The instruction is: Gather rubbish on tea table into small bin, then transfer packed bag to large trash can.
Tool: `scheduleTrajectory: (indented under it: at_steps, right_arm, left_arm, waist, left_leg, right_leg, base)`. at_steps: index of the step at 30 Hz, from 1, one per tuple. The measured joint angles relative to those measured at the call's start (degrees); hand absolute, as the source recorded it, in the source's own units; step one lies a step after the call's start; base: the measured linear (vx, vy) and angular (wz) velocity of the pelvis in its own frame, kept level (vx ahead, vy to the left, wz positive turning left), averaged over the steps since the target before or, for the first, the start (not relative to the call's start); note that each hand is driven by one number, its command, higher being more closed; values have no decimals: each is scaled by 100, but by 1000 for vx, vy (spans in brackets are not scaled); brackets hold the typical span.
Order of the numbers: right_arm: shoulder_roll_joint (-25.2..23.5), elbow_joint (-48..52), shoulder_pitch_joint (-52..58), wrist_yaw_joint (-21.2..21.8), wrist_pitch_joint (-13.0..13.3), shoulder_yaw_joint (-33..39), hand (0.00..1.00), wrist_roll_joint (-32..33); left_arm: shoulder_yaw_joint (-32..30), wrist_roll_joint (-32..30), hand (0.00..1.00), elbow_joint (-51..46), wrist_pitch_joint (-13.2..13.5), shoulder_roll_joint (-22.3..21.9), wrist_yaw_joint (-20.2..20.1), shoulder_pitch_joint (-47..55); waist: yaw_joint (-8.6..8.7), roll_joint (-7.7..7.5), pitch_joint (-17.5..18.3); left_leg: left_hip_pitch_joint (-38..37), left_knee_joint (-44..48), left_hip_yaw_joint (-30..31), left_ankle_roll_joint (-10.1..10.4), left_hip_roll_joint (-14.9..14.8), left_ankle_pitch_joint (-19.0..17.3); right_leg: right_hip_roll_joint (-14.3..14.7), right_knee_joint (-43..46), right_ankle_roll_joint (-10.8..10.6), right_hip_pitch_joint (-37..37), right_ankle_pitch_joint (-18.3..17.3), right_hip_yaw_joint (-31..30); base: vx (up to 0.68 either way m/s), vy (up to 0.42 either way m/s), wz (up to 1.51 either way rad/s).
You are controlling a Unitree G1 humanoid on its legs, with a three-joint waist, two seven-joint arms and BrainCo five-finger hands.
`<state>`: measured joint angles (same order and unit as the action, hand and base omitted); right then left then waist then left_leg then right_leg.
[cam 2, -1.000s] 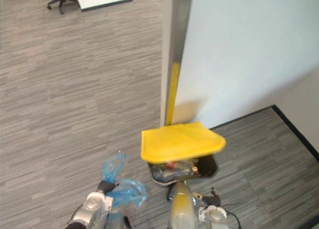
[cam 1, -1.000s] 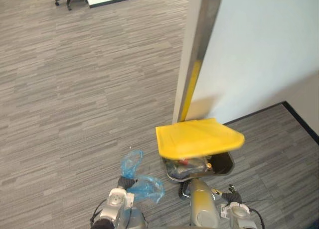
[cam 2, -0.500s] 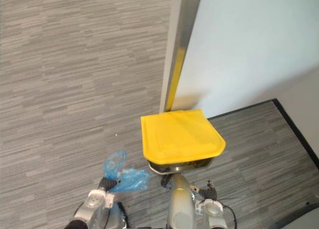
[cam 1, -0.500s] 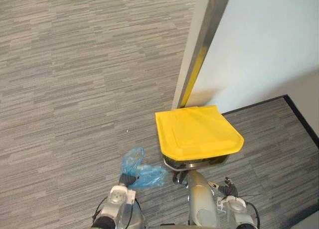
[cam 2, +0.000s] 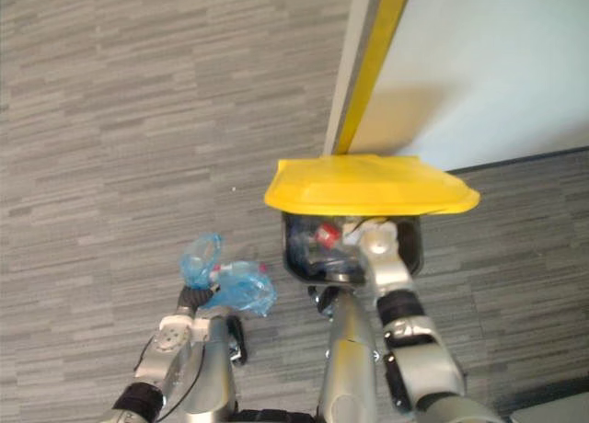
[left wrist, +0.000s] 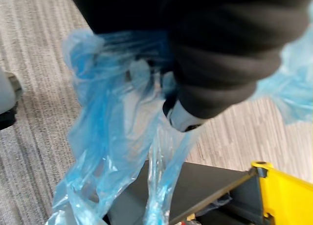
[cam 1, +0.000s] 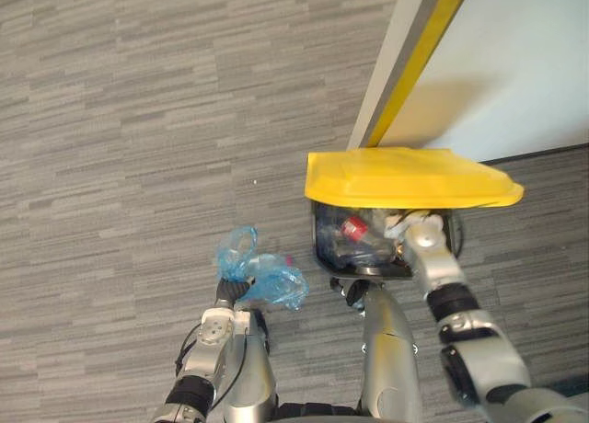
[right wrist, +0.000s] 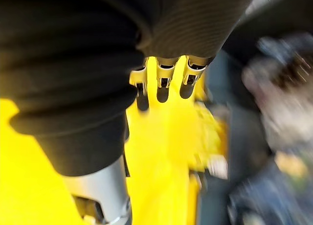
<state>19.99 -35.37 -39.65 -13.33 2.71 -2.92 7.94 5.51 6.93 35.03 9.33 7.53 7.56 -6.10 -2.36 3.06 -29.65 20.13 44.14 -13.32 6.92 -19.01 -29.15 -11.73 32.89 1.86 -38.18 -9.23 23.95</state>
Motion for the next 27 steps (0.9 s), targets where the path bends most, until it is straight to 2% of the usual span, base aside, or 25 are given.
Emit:
scheduleTrajectory:
  at_steps: [5,9,14,20,27]
  right_arm:
    - [311,-3,-610,-87,-190,-48,0,183]
    - [687,-55,-1076,-140,-293,-344,0,217]
    - [1172,-175,-1905,-142,-230,-645,0,206]
    - [1192,-400,-1993,-5,-241,-885,0,204]
    - [1221,-448,-1992,159,-299,-905,0,168]
  left_arm:
    - [80,4,100,-69,43,-45,-6,5]
    - [292,58,100,-189,46,-50,-12,13]
    - [492,247,100,-777,136,-42,-41,11]
    - [836,595,100,-1719,215,-44,-173,-9]
    - [1095,1013,100,-2676,317,-39,-326,-292]
  waist:
    - [12,-42,-89]
    - [54,-83,-115]
    - [155,-89,-118]
    - [203,-89,-118]
    - [181,-89,-118]
  left_leg:
    - [83,16,-76,233,-25,176]
    - [83,18,-127,240,60,180]
    - [70,56,-137,236,104,178]
    - [-42,30,-79,169,78,216]
    - [-19,74,-63,133,51,237]
  right_leg:
    - [9,92,40,-132,25,-46]
    - [-76,105,27,-179,25,-108]
    - [-122,48,-54,-111,78,-108]
    - [-72,-242,-74,202,212,11]
    - [14,-520,-77,329,412,37]
  base:
    - [-1,1,-5]
    - [5,8,-2]
    - [-17,1,1]
    - [-42,-14,4]
    - [-45,-14,-1]
